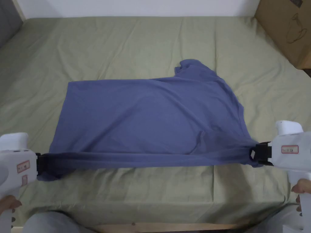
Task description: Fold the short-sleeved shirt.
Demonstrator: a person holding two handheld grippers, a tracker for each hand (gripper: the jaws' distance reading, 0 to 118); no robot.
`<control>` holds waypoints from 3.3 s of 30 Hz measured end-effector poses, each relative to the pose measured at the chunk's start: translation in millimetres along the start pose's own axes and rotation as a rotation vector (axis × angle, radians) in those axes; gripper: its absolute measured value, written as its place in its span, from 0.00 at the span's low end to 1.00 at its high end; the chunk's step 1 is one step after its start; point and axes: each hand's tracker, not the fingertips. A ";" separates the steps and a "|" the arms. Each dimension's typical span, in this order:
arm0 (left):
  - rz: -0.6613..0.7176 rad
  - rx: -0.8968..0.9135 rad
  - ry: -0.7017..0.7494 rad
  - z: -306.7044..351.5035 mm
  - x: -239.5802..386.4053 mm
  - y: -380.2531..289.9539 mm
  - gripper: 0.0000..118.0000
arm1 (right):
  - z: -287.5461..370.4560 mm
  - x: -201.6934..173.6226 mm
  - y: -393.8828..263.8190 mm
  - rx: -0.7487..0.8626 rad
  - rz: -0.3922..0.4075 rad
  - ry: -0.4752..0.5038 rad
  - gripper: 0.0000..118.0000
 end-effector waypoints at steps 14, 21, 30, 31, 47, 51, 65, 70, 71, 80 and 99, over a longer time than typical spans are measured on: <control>-0.093 -0.015 0.056 -91.0 24.0 104.0 0.04 | -87.6 0.9 112.7 -0.087 -0.015 -0.008 0.10; -0.053 -0.031 0.039 -89.7 15.9 96.5 0.91 | -80.7 5.3 103.7 -0.071 0.007 -0.075 0.62; -0.032 -0.044 -0.020 -39.1 5.7 36.6 0.00 | -46.1 1.4 37.6 -0.011 0.006 -0.030 0.00; -0.049 -0.064 -0.030 -36.1 4.6 28.8 0.00 | -47.3 -2.0 27.9 -0.016 0.012 -0.038 0.00; 0.068 -0.192 -0.036 -103.3 -7.6 22.8 0.82 | -62.6 -3.4 -12.7 -0.097 -0.003 -0.012 0.00; 0.041 -0.167 0.016 -105.9 -6.3 21.2 0.64 | -63.6 6.2 -10.7 -0.098 -0.033 -0.014 0.00; 0.028 -0.129 -0.006 -84.4 3.1 28.7 0.06 | -93.2 28.9 54.0 -0.019 -0.096 -0.020 0.49; 0.027 -0.143 -0.013 -84.9 2.6 28.2 0.06 | -129.9 20.1 51.9 -0.115 -0.083 -0.009 0.07; 0.025 -0.145 -0.019 -84.1 3.1 30.4 0.06 | -122.9 16.2 51.1 -0.100 -0.075 0.000 0.07; 0.010 -0.107 -0.050 -72.0 -18.7 39.5 0.06 | -65.1 7.6 49.4 -0.026 -0.061 0.019 0.07; -0.105 -0.219 0.022 -35.8 -13.7 -28.7 0.07 | -43.2 34.7 -44.0 -0.134 -0.052 -0.007 0.10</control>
